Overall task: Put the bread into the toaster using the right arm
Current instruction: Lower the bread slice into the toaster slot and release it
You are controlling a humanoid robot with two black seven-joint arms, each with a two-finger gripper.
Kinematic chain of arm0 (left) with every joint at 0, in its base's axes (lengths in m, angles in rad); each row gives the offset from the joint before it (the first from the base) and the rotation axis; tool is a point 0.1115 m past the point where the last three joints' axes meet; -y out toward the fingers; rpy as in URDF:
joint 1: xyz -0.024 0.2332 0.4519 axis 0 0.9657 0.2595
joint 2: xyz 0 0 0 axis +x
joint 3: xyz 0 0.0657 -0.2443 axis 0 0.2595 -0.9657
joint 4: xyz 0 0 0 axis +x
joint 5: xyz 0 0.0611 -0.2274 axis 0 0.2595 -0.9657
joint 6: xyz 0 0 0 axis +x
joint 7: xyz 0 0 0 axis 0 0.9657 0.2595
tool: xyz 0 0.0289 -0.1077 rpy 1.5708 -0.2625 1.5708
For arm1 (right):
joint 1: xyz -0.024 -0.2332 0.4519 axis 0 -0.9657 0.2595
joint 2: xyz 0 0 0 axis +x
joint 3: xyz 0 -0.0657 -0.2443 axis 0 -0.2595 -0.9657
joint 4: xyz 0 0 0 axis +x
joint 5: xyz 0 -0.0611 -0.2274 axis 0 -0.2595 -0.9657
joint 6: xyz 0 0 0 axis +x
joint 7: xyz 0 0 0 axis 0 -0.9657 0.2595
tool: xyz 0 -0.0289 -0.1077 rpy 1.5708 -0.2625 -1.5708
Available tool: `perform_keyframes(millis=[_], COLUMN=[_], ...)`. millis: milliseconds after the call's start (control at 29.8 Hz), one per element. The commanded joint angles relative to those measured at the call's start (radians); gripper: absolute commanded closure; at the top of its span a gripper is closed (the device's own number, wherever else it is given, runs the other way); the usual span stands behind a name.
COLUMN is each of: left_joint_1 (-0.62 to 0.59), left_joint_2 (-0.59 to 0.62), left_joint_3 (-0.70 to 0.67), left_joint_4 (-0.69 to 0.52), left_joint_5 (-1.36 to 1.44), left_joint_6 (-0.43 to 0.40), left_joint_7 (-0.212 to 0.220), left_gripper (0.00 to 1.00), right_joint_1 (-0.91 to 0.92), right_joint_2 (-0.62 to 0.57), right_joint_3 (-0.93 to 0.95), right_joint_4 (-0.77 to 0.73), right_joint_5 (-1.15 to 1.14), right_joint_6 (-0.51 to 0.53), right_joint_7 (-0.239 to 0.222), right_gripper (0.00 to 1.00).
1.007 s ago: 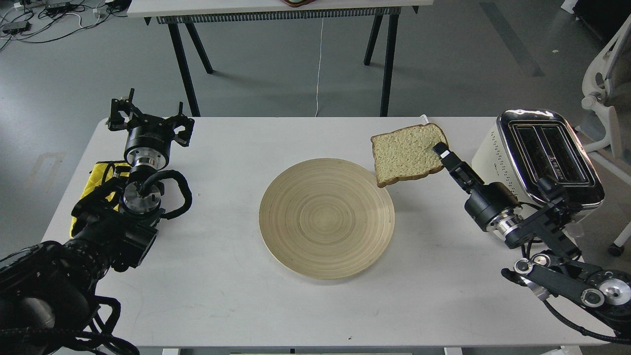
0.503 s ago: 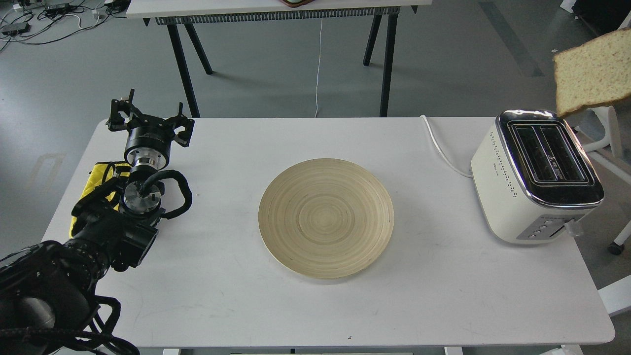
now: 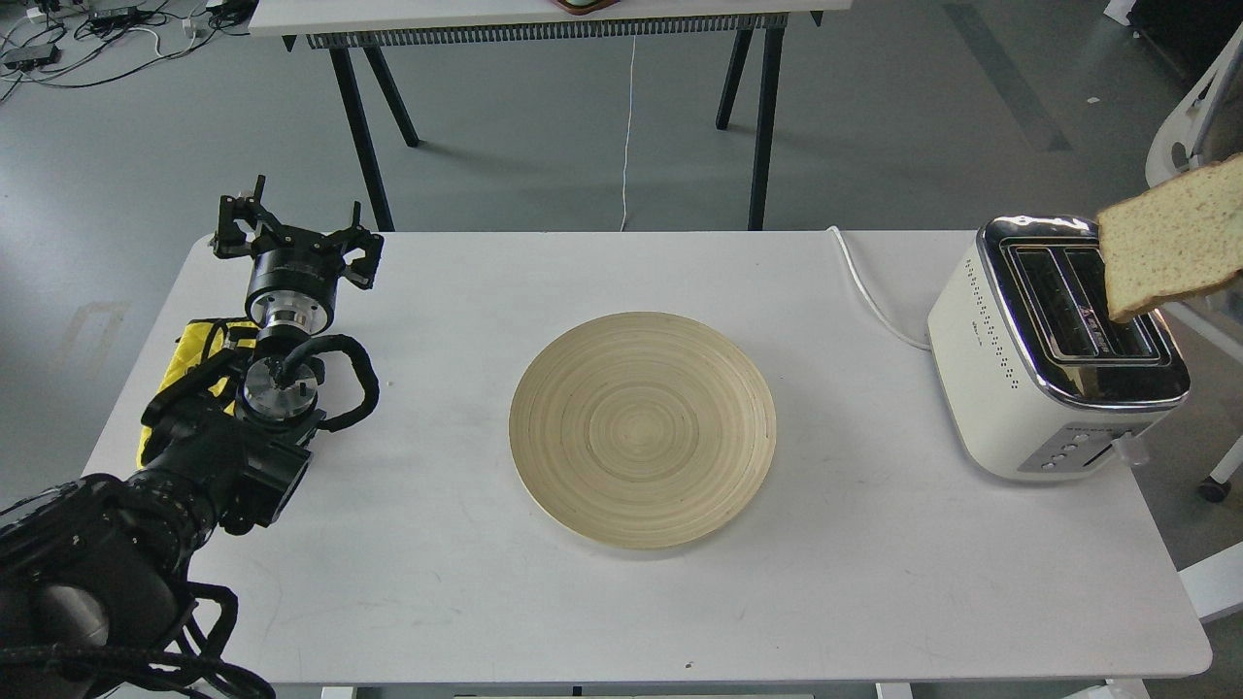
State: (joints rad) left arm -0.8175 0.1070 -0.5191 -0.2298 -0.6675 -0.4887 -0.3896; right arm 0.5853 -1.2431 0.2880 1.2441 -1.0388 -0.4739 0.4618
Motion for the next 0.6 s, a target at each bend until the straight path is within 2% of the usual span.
perform_keyframes(millis=[0, 570], left_joint_1=[0.0, 0.0], left_joint_2=[0.0, 0.0], left_joint_3=[0.001, 0.001], left_joint_4=[0.0, 0.0], left_joint_5=[0.0, 0.0], left_joint_6=[0.0, 0.0], left_joint_7=[0.0, 0.0], left_gripper=[0.0, 0.0], right_joint_1=[-0.001, 0.007], right_joint_2=[0.019, 0.174], right_joint_3=[-0.015, -0.096], right_joint_4=[-0.002, -0.113], right_joint_5=[-0.001, -0.004], right_joint_6=[0.0, 0.0], right_joint_7=[0.0, -0.003], right_gripper=[1.0, 1.0])
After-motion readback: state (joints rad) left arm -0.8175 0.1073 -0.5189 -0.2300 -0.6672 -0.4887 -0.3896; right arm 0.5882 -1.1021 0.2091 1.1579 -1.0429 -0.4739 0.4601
